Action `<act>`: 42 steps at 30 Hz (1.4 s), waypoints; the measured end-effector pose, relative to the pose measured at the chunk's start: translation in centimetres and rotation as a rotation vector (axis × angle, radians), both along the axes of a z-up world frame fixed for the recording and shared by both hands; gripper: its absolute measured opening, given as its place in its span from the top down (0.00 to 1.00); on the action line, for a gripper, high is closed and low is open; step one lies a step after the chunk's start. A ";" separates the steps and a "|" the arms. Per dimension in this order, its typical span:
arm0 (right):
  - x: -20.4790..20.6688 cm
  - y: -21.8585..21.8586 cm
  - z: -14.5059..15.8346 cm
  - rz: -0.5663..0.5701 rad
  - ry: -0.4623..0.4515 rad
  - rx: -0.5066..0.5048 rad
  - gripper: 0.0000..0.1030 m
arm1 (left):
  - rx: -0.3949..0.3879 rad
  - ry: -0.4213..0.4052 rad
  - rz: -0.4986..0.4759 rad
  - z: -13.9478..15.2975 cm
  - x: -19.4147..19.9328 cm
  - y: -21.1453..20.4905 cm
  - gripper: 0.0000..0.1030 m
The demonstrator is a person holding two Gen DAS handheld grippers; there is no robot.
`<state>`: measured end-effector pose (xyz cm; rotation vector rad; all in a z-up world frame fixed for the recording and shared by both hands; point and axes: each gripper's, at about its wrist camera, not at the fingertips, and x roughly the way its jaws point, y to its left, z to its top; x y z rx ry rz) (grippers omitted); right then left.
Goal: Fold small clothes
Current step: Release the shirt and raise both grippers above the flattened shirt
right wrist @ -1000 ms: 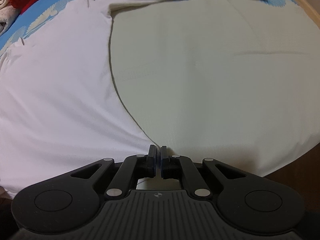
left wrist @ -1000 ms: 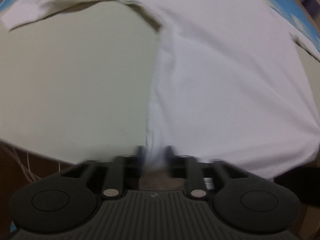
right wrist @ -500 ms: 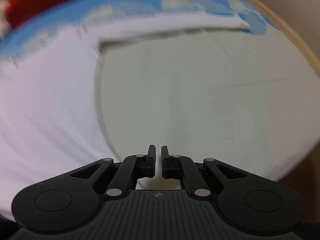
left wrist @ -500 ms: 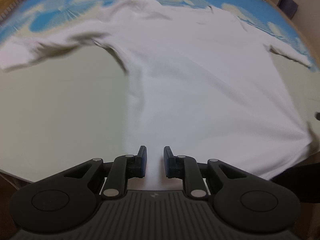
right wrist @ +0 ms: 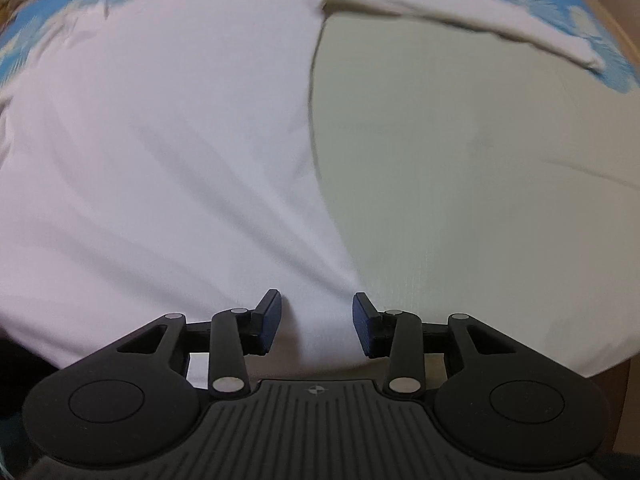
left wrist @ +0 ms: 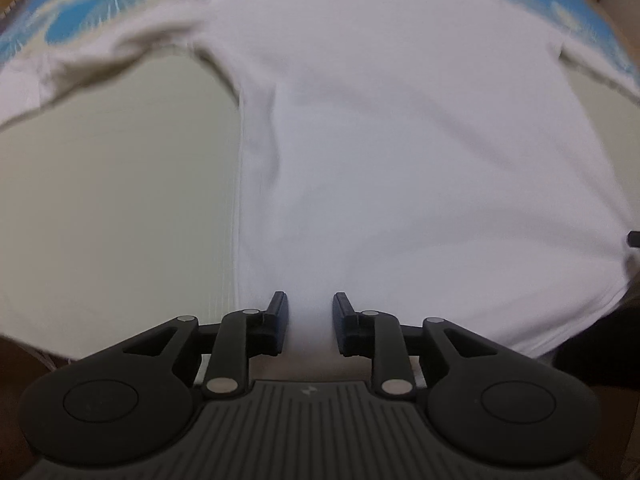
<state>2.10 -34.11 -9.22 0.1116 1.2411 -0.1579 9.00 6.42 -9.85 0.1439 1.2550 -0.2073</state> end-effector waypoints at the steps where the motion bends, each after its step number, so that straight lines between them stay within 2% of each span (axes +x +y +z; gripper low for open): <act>1: 0.1 0.2 1.0 -0.008 -0.044 -0.006 0.60 | -0.010 -0.029 0.006 0.8 -0.2 0.1 0.63; 2: 0.1 0.5 2.0 -0.008 -0.090 -0.013 0.60 | -0.021 -0.059 0.016 1.5 -0.1 0.1 0.57; 5: 0.4 1.5 5.8 0.020 -0.269 -0.045 0.60 | -0.027 -0.129 0.049 3.2 0.2 0.1 0.54; 6: 0.5 1.9 7.2 0.030 -0.329 -0.052 0.60 | -0.018 -0.158 0.059 3.7 0.2 -0.1 0.51; 11: 1.9 2.4 14.0 0.054 -0.590 -0.041 0.47 | -0.004 -0.289 0.092 6.3 0.3 -0.7 0.36; 13: 2.6 2.3 15.8 0.072 -0.660 -0.042 0.43 | -0.009 -0.336 0.105 7.4 0.1 -0.9 0.30; 17: 3.8 2.1 18.1 0.106 -0.743 -0.063 0.40 | -0.024 -0.404 0.124 8.3 0.8 -1.0 0.28; 25: 9.5 4.0 18.2 0.070 -0.702 -0.063 0.40 | 0.006 -0.499 0.165 9.7 1.3 -1.8 0.27; 30: 14.5 7.3 16.7 0.035 -0.670 -0.057 0.40 | -0.004 -0.536 0.244 10.3 2.1 -1.2 0.22; 34: 16.8 9.0 14.0 0.090 -0.662 0.009 0.40 | 0.026 -0.553 0.300 10.2 2.7 -0.3 0.20; 36: 17.1 9.6 12.1 0.155 -0.622 0.023 0.42 | 0.009 -0.525 0.344 10.3 3.3 0.8 0.20; 38: 18.5 10.2 11.3 0.175 -0.513 0.021 0.51 | -0.054 -0.477 0.394 10.5 4.7 2.7 0.20; 40: 19.4 10.3 11.7 0.182 -0.523 0.065 0.54 | -0.060 -0.418 0.437 10.5 6.9 4.7 0.20; 42: 20.3 10.6 12.2 0.227 -0.526 0.092 0.66 | -0.038 -0.355 0.508 10.2 10.1 7.6 0.25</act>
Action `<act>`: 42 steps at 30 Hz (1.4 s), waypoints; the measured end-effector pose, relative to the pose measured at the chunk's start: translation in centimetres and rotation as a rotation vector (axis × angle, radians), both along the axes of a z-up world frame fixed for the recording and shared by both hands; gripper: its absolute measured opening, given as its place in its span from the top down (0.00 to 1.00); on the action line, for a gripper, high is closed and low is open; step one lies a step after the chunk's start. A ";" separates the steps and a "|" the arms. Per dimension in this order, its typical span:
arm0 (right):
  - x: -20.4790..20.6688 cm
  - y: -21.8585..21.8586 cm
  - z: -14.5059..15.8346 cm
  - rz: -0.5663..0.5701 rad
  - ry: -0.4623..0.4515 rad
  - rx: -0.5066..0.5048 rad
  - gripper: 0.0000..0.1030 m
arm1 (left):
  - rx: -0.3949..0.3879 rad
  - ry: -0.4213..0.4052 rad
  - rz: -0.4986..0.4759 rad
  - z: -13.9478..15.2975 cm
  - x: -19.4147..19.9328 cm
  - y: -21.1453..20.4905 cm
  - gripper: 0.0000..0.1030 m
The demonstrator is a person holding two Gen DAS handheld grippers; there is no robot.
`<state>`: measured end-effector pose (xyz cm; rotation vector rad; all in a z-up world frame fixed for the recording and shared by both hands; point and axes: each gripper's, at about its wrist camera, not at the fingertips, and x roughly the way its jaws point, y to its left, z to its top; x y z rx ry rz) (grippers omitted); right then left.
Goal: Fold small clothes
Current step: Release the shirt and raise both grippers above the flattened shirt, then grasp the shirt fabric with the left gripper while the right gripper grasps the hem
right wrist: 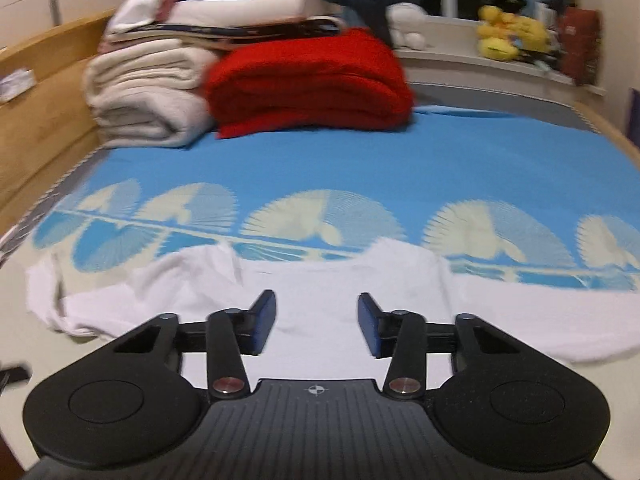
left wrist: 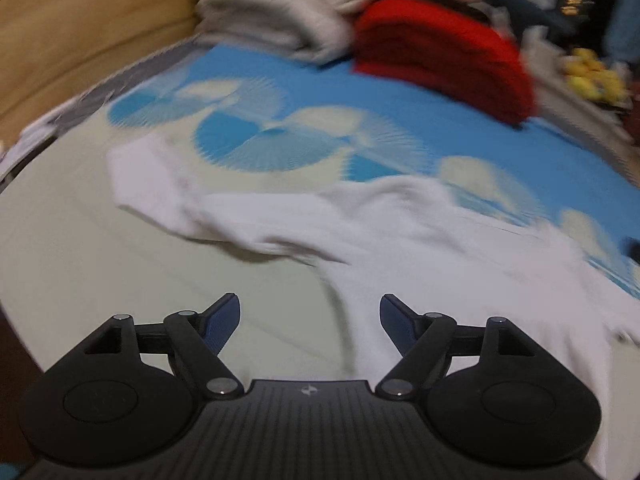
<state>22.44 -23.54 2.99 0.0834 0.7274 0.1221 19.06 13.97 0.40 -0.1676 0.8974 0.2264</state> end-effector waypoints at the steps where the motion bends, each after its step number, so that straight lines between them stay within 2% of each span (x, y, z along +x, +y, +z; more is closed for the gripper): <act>1: 0.4 0.0 0.2 0.009 -0.009 -0.001 0.73 | -0.014 0.021 0.032 -0.2 1.5 1.4 0.27; 3: 1.3 -0.5 0.3 0.000 -0.009 -0.002 0.78 | -0.053 0.037 0.090 -0.7 4.6 4.8 0.36; 7: 3.1 -2.6 -0.6 -0.062 0.085 0.069 0.80 | -0.028 0.078 0.234 -2.8 11.1 11.8 0.36; 10: 3.9 -3.7 -2.0 -0.076 0.155 0.096 0.79 | -0.078 0.147 0.314 -5.1 15.1 16.4 0.33; 12: 4.3 -4.1 -2.8 -0.085 0.186 0.085 0.79 | -0.075 0.197 0.331 -6.6 17.1 18.3 0.33; 14: 4.7 -4.5 -3.6 -0.096 0.218 0.079 0.79 | -0.034 0.242 0.304 -7.9 19.2 19.3 0.33; 18: 5.1 -5.0 -4.5 -0.103 0.257 0.083 0.79 | 0.053 0.278 0.277 -9.1 22.5 20.9 0.33; 23: 5.2 -4.8 -5.1 -0.091 0.273 0.059 0.79 | 0.139 0.303 0.319 -10.7 25.9 22.9 0.33; 25: 5.3 -4.8 -5.6 -0.090 0.284 0.047 0.79 | 0.181 0.301 0.337 -11.2 27.2 23.8 0.29; 28: 5.4 -4.8 -6.2 -0.093 0.298 0.028 0.79 | 0.211 0.298 0.366 -11.0 28.4 25.5 0.30; 29: 5.4 -4.8 -6.4 -0.092 0.301 0.022 0.79 | 0.218 0.299 0.369 -10.9 28.6 26.1 0.36; 31: 5.5 -4.7 -6.6 -0.092 0.307 0.013 0.79 | 0.223 0.304 0.356 -10.8 28.7 27.1 0.65; 32: 5.5 -4.7 -6.7 -0.091 0.308 0.010 0.79 | 0.220 0.313 0.348 -10.7 28.6 27.5 0.95; 33: 5.5 -4.7 -6.8 -0.091 0.309 0.008 0.79 | 0.227 0.324 0.349 -10.5 28.5 27.7 0.94; 35: 5.5 -4.7 -6.9 -0.093 0.312 0.009 0.79 | 0.244 0.306 0.368 -9.6 27.9 28.1 0.94; 38: 5.4 -5.0 -6.9 -0.103 0.318 0.025 0.79 | 0.243 0.205 0.392 -6.8 27.0 28.0 0.94; 40: 5.3 -5.3 -6.6 -0.120 0.314 0.036 0.79 | 0.246 0.090 0.358 -3.9 26.6 26.3 0.95; 42: 5.3 -5.8 -6.3 -0.140 0.305 0.048 0.79 | 0.242 -0.048 0.280 -0.3 26.1 23.3 0.95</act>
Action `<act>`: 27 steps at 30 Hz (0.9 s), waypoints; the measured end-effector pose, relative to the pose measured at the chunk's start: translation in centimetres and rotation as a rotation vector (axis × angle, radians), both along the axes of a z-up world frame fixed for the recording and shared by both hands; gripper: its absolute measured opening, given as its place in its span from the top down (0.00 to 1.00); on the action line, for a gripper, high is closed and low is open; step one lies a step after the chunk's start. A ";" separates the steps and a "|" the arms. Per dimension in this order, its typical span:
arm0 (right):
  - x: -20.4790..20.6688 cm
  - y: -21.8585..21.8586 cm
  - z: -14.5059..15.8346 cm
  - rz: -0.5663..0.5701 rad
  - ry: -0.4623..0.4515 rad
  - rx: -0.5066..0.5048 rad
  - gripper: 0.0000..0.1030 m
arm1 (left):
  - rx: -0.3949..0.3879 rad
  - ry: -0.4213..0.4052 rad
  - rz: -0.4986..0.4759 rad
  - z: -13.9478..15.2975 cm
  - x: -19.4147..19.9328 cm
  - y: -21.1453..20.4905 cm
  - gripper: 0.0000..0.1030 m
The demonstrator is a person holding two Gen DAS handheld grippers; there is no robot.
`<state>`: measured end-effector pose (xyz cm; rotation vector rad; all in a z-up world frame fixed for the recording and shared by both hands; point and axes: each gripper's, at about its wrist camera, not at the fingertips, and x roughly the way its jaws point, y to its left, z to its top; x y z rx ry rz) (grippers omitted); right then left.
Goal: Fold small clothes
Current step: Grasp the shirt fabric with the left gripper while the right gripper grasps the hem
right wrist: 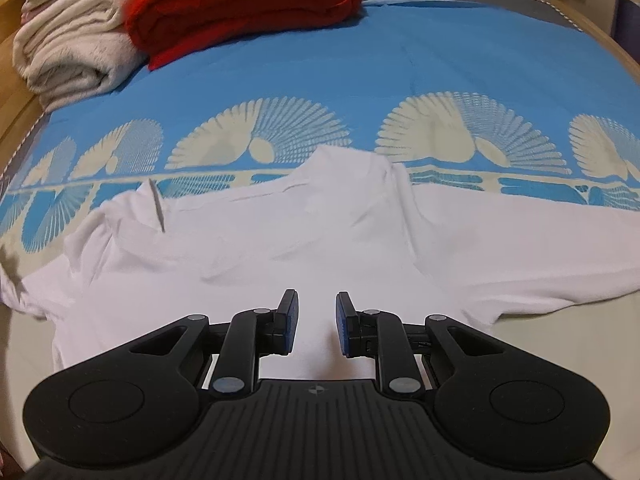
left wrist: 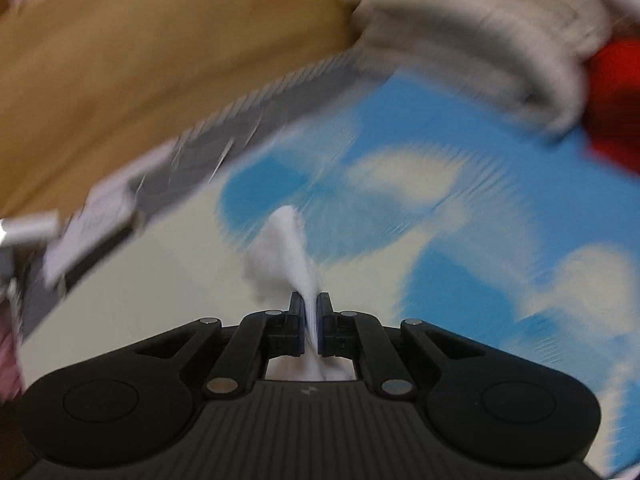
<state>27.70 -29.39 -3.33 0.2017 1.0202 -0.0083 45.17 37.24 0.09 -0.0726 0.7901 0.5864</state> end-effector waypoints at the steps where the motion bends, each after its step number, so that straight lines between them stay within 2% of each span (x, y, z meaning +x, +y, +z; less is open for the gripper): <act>1: 0.0 -0.3 0.2 -0.011 -0.005 0.005 0.79 | -0.004 -0.056 -0.054 1.5 -0.3 -1.6 0.95; 3: -0.2 -1.1 0.5 -0.045 -0.016 0.019 0.79 | -0.040 -0.188 -0.210 5.1 -1.3 -6.4 0.95; 6: -0.4 -2.6 0.9 -0.114 -0.030 0.056 0.80 | -0.130 -0.314 -0.462 8.6 -3.7 -14.7 0.95; 8: -0.6 -3.7 1.1 -0.167 -0.037 0.089 0.84 | -0.189 -0.352 -0.612 9.3 -5.9 -20.7 0.95; 10: -0.9 -4.8 1.1 -0.225 -0.038 0.116 0.87 | -0.231 -0.348 -0.741 8.4 -8.4 -27.3 0.95; 12: -1.2 -6.1 0.9 -0.283 -0.032 0.142 0.87 | -0.273 -0.317 -0.836 6.1 -10.8 -33.2 0.95; 14: -1.5 -7.1 0.6 -0.324 -0.022 0.167 0.87 | -0.321 -0.239 -0.898 2.4 -13.3 -39.4 0.94; 16: -1.5 -7.7 0.2 -0.348 -0.008 0.191 0.87 | -0.370 -0.095 -0.969 -2.0 -15.3 -44.9 0.90; 18: -1.5 -8.2 -0.2 -0.364 0.007 0.209 0.87 | -0.355 0.045 -1.035 -4.9 -17.3 -48.9 0.87; 20: -1.6 -8.5 -0.5 -0.380 0.019 0.233 0.86 | -0.353 0.095 -1.071 -5.4 -19.2 -50.0 0.86; 23: -1.5 -8.7 -0.9 -0.400 0.033 0.262 0.86 | -0.343 0.073 -1.070 -3.1 -20.3 -47.1 0.74; 25: -1.5 -8.8 -1.0 -0.408 0.043 0.277 0.86 | -0.315 0.061 -0.991 -1.3 -19.4 -43.7 0.73; 27: -1.4 -8.7 -1.5 -0.407 0.056 0.290 0.86 | -0.304 0.057 -0.863 0.1 -18.1 -39.8 0.73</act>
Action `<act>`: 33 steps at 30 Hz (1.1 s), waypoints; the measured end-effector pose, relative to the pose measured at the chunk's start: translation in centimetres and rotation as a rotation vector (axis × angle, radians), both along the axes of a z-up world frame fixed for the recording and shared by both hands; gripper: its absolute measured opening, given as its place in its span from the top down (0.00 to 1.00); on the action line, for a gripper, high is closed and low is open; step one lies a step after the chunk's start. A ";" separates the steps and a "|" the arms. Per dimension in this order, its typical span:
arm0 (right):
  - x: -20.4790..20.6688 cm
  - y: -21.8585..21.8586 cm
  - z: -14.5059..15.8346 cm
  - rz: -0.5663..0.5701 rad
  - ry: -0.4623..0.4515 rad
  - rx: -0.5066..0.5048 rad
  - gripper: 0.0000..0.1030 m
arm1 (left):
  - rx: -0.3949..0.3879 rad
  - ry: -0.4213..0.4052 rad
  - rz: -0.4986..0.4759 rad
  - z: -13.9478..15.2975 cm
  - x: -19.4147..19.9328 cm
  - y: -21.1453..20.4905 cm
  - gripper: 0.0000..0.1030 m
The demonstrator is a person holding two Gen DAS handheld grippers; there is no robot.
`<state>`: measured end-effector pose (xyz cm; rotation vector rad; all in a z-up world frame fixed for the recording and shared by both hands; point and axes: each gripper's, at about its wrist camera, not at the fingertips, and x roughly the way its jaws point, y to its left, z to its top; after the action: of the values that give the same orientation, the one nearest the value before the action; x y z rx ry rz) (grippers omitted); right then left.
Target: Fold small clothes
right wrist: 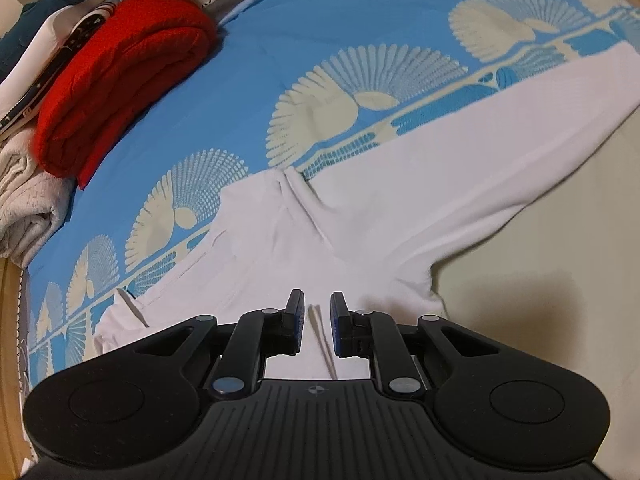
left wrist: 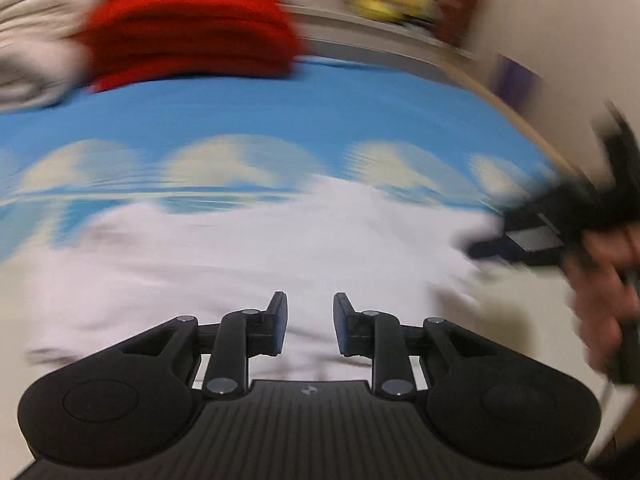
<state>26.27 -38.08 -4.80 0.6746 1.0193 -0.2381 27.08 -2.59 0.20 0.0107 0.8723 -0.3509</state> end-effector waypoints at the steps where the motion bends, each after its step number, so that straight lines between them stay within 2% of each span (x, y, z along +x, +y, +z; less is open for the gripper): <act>1: 0.1 0.2 -0.3 0.007 0.009 0.005 0.85 | 0.003 0.007 0.081 0.5 0.8 2.2 0.73; 3: 0.4 0.7 -1.3 0.037 0.039 0.014 0.85 | -0.011 0.010 0.230 0.9 2.2 6.4 0.73; 5: 0.7 1.4 -2.7 0.069 0.084 0.017 0.85 | -0.027 0.020 0.341 0.1 2.8 9.8 0.73; 6: 0.8 1.8 -3.4 0.082 0.104 0.015 0.85 | -0.005 0.045 0.377 -0.4 3.2 10.5 0.73; 7: 0.9 2.4 -4.2 0.103 0.130 0.009 0.85 | 0.055 0.102 0.427 -1.2 3.9 11.1 0.73; 9: 1.0 3.6 -5.7 0.139 0.169 -0.019 0.85 | 0.099 0.143 0.460 -2.1 4.7 11.1 0.73; 12: 1.3 5.6 -7.3 0.207 0.210 -0.090 0.84 | 0.059 0.148 0.434 -1.7 5.5 10.9 0.73; 15: 1.4 8.1 -7.4 0.294 0.193 -0.206 0.79 | 0.031 0.113 0.467 -0.8 5.5 12.4 0.72; 16: 1.5 9.1 -7.2 0.336 0.182 -0.246 0.84 | 0.019 0.105 0.497 -0.5 5.7 13.6 0.72; 17: 1.5 9.7 -7.0 0.361 0.167 -0.277 0.95 | 0.016 0.097 0.525 -0.3 6.0 14.8 0.72; 20: 1.5 10.3 -5.6 0.371 0.075 -0.295 0.98 | 0.047 0.080 0.607 0.5 6.0 18.5 0.72; 22: 1.5 10.0 -2.6 0.340 -0.065 -0.289 0.98 | 0.050 0.082 0.644 0.9 6.3 20.3 0.72; 24: 1.4 8.9 1.5 0.294 -0.264 -0.321 0.98 | 0.043 0.086 0.651 0.9 6.5 21.3 0.72; 25: 1.3 8.0 2.8 0.270 -0.329 -0.318 0.98 | 0.041 0.086 0.646 0.9 6.6 21.5 0.72; 26: 1.4 7.2 3.4 0.249 -0.350 -0.327 0.98 | 0.044 0.088 0.640 0.7 6.7 21.4 0.72; 27: 1.9 6.3 3.3 0.226 -0.323 -0.354 0.98 | 0.046 0.091 0.631 0.5 6.8 21.3 0.72; 28: 2.6 5.4 2.5 0.208 -0.257 -0.375 0.97 | 0.042 0.102 0.616 0.0 7.1 21.0 0.72; 31: 3.8 2.2 -1.0 0.106 -0.041 -0.340 0.91 | 0.017 0.142 0.560 -1.2 7.5 19.8 0.72; 33: 3.3 0.8 -1.5 0.006 -0.014 -0.343 0.91 | 0.004 0.155 0.528 -2.1 7.9 19.1 0.72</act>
<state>29.59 -37.25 -6.28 0.3614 0.9377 -0.3925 34.98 16.49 -1.92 -0.2418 0.9918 0.1465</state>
